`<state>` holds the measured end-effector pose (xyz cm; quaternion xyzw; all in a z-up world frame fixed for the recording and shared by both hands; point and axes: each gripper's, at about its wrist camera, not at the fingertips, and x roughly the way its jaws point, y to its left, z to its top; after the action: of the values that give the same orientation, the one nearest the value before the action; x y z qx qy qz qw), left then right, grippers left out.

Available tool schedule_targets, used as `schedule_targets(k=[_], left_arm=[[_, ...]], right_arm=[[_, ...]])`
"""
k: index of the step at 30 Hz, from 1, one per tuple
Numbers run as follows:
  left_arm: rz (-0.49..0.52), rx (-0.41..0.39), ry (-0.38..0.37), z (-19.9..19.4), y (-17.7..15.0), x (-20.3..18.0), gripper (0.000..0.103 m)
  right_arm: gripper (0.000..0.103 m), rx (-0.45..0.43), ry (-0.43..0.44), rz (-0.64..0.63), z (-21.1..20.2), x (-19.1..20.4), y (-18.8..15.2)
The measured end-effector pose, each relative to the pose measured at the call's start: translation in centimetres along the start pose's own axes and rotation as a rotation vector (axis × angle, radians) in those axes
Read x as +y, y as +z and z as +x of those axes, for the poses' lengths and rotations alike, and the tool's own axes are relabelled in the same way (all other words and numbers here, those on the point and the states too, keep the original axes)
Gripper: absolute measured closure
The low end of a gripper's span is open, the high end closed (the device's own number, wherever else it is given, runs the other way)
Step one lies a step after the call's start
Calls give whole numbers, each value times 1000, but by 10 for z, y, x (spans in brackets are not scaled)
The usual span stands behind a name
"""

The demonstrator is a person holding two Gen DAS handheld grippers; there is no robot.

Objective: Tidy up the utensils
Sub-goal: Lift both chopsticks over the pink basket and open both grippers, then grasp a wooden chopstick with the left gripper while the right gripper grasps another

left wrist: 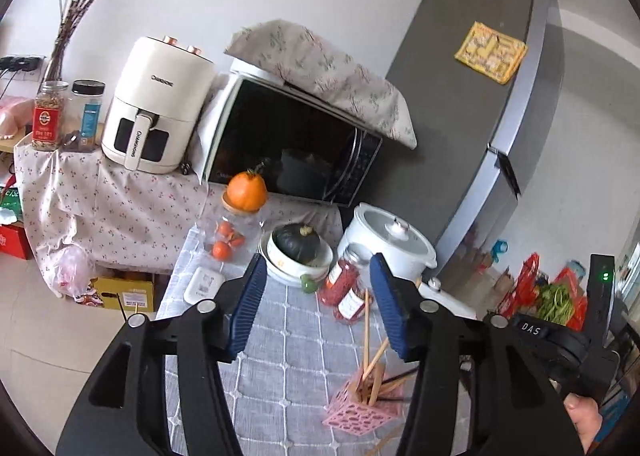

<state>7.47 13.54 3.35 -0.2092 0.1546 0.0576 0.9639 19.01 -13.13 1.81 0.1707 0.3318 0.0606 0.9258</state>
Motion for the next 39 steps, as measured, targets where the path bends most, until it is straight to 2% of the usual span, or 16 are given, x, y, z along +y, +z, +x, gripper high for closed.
schedule_targets(k=[2, 4, 9, 14, 16, 18, 20, 22, 23, 24, 27, 29, 30, 36, 39], left_arm=[[14, 11, -5, 1, -4, -3, 48], [34, 30, -15, 2, -8, -8, 48], [85, 100, -24, 11, -24, -19, 41], [156, 210, -29, 22, -46, -27, 23], [215, 292, -34, 32, -59, -32, 21], [260, 377, -41, 43, -71, -35, 14], [306, 493, -57, 57, -89, -39, 14], [371, 645, -79, 72, -113, -44, 14], [425, 730, -88, 79, -129, -47, 14], [467, 782, -91, 83, -140, -48, 14], [582, 906, -75, 92, -179, -44, 22], [626, 981, -63, 99, -201, -34, 40], [635, 1000, -60, 101, -207, -31, 42], [669, 1070, -67, 106, -232, -12, 61], [704, 1036, -90, 100, -236, -12, 66]], right_arm=[[59, -17, -10, 1, -9, -4, -6], [58, -52, -25, -12, -24, -8, -10], [37, -95, -81, -20, -56, -24, -28], [18, -105, -186, -51, -74, -47, -61], [17, -64, -202, -59, -73, -58, -77], [16, -11, -214, -56, -70, -70, -91], [16, 49, -221, -50, -64, -83, -106], [16, 125, -235, -40, -56, -95, -125], [16, 153, -239, -38, -53, -98, -132], [16, 194, -241, -32, -49, -103, -142], [16, 288, -225, -2, -42, -114, -167], [16, 345, -211, 25, -38, -119, -181], [16, 363, -206, 32, -37, -120, -188], [16, 418, -187, 15, -34, -112, -213], [16, 434, -177, 5, -33, -104, -216]])
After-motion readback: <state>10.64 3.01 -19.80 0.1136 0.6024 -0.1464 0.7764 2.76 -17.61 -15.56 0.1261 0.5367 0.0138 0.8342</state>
